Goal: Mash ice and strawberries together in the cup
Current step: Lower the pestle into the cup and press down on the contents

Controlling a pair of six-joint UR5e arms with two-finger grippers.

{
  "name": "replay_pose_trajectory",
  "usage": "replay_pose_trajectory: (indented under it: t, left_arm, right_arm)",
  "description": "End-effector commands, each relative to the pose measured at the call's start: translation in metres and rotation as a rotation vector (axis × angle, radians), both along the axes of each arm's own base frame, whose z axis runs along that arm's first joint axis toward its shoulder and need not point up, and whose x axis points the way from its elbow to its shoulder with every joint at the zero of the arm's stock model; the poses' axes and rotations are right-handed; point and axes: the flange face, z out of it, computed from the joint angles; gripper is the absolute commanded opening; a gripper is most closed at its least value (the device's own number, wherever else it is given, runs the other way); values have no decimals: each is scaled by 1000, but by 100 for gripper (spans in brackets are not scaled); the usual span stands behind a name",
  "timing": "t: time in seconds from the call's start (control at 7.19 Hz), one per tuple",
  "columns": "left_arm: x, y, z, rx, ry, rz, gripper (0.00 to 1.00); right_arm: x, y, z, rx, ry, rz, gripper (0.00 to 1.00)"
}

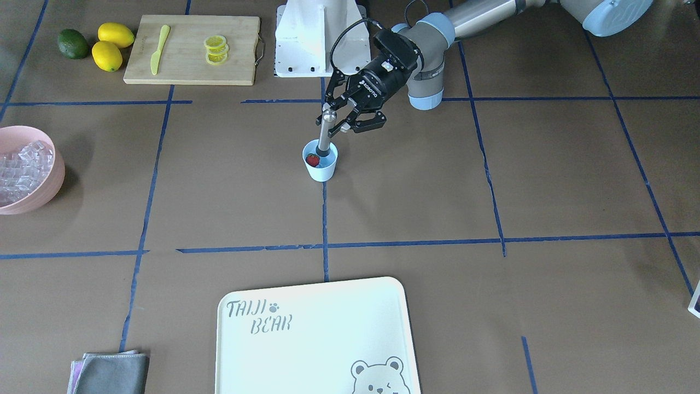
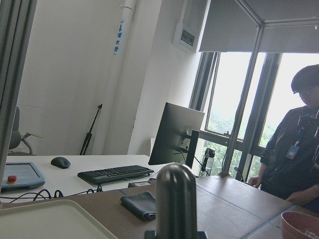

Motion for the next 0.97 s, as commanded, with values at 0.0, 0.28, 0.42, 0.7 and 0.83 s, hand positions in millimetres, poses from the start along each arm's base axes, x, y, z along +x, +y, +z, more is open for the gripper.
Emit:
replay_pose_trajectory:
  t: [0.0, 0.28, 0.42, 0.7, 0.83]
  left_arm:
    - [1, 1, 1, -2, -3, 2, 0]
    - [3, 0, 6, -4, -13, 1, 0]
    - [5, 1, 8, -7, -20, 3, 0]
    - [11, 11, 9, -8, -20, 18, 0]
    - [14, 11, 11, -10, -25, 20, 0]
  right_arm:
    - [0, 0, 0, 0, -1, 0, 100]
    - [0, -1, -1, 0, 0, 0, 100]
    - [0, 0, 0, 0, 0, 0, 100]
    - [0, 0, 0, -1, 0, 0, 100]
    - [0, 0, 0, -1, 0, 0, 100]
